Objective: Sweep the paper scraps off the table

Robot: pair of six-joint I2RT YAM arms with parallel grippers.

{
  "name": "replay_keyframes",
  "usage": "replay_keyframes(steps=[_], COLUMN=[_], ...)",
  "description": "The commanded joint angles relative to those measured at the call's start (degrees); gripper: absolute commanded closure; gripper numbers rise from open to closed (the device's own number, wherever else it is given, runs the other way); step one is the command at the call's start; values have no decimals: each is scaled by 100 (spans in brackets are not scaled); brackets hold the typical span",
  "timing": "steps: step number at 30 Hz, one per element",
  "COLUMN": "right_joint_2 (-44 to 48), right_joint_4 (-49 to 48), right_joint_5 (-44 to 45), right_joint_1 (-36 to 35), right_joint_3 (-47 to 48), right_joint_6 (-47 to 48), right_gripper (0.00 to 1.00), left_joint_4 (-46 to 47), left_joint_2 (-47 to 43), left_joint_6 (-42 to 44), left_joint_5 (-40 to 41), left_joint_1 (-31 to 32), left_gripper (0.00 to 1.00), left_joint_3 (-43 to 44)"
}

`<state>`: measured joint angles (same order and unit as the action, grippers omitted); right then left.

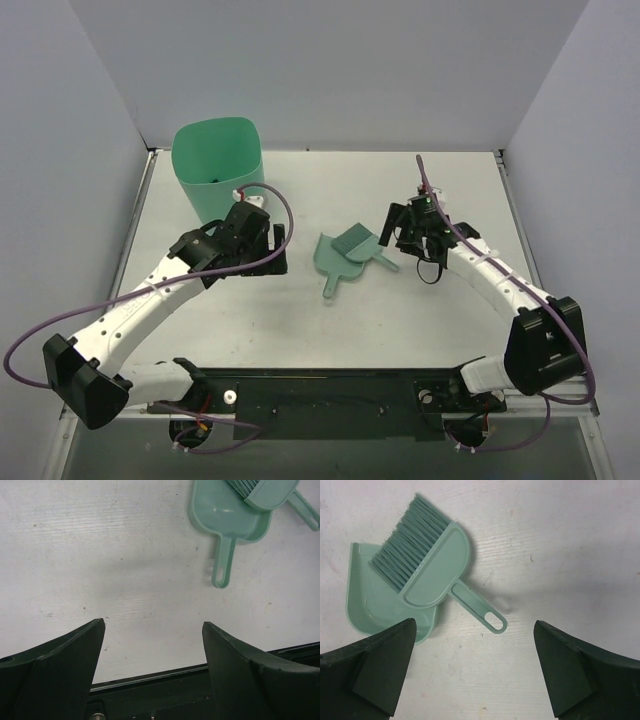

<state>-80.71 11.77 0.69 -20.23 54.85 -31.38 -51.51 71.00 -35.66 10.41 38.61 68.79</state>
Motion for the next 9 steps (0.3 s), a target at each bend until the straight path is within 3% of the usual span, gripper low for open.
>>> replay_keyframes(steps=[1,9], right_joint_2=[512,784], right_joint_4=[150,185], right_joint_5=[774,1083], right_joint_1=[-130,-359], right_joint_3=[114,131], right_joint_6=[167,307], right_gripper=[2,2], left_joint_4=[343,607], left_joint_2=[-324,-298], left_joint_6=[59,103], left_joint_5=[250,127], left_joint_1=[-20,-29], left_gripper=[11,9], left_joint_3=[-85,-287])
